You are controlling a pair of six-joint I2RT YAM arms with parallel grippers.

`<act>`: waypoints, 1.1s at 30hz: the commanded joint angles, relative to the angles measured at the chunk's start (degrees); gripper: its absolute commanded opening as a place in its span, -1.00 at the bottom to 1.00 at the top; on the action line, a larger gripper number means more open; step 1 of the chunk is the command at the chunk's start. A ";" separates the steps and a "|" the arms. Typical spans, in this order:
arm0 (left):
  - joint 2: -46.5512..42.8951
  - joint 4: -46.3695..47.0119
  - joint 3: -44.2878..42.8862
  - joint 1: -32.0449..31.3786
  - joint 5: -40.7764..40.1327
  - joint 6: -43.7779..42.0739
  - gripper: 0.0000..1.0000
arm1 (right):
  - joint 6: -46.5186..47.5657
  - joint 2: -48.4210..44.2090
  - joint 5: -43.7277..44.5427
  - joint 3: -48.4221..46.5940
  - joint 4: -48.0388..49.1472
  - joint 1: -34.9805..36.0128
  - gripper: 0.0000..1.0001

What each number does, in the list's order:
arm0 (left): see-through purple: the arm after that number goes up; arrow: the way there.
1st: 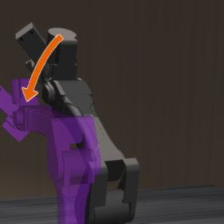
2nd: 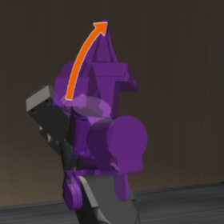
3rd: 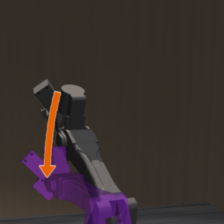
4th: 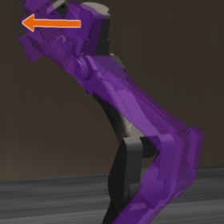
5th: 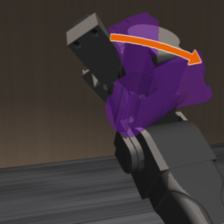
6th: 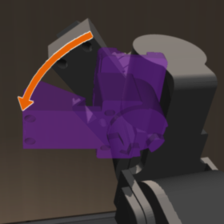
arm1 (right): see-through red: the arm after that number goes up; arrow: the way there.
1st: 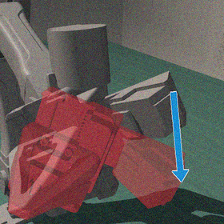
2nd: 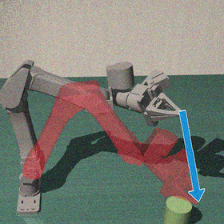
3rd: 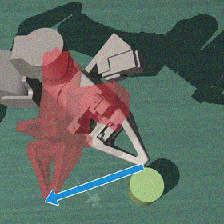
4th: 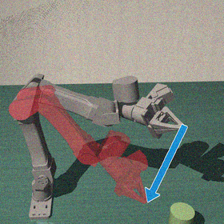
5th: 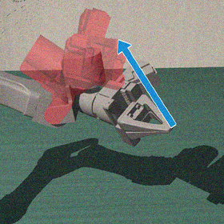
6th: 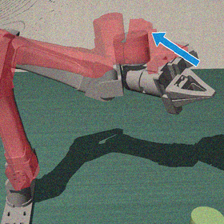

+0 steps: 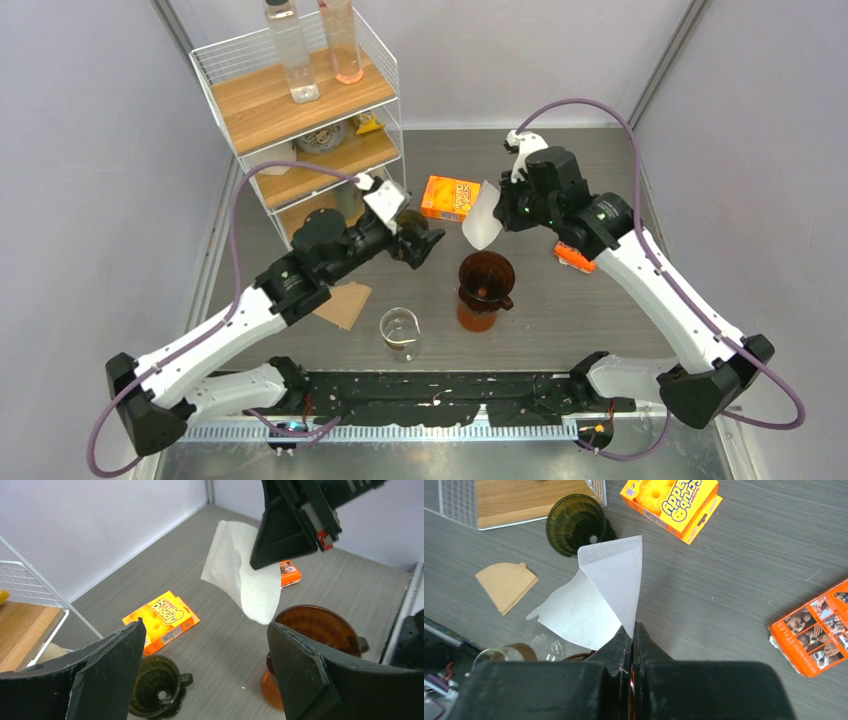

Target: Place the coffee filter in the dripper

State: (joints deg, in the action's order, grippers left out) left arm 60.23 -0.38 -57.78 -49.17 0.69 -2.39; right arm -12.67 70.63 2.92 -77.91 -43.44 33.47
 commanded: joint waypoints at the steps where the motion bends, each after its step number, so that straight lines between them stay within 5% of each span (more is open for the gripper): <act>1: -4.95 11.34 6.60 1.17 4.11 1.96 0.99 | -2.78 -4.47 -4.73 -4.83 -6.88 -1.13 -0.90; 17: 0.33 13.47 7.69 11.54 8.84 10.30 0.99 | -6.15 -4.43 -16.16 -13.40 -36.29 -1.31 -0.89; 33: 1.36 13.30 7.90 13.19 8.86 10.87 0.99 | -14.69 3.57 -17.85 -17.48 -39.49 -1.31 -0.89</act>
State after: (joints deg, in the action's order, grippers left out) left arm 62.00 9.65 -50.09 -36.40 8.86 7.68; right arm -24.71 71.35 -14.26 -92.16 -81.71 32.38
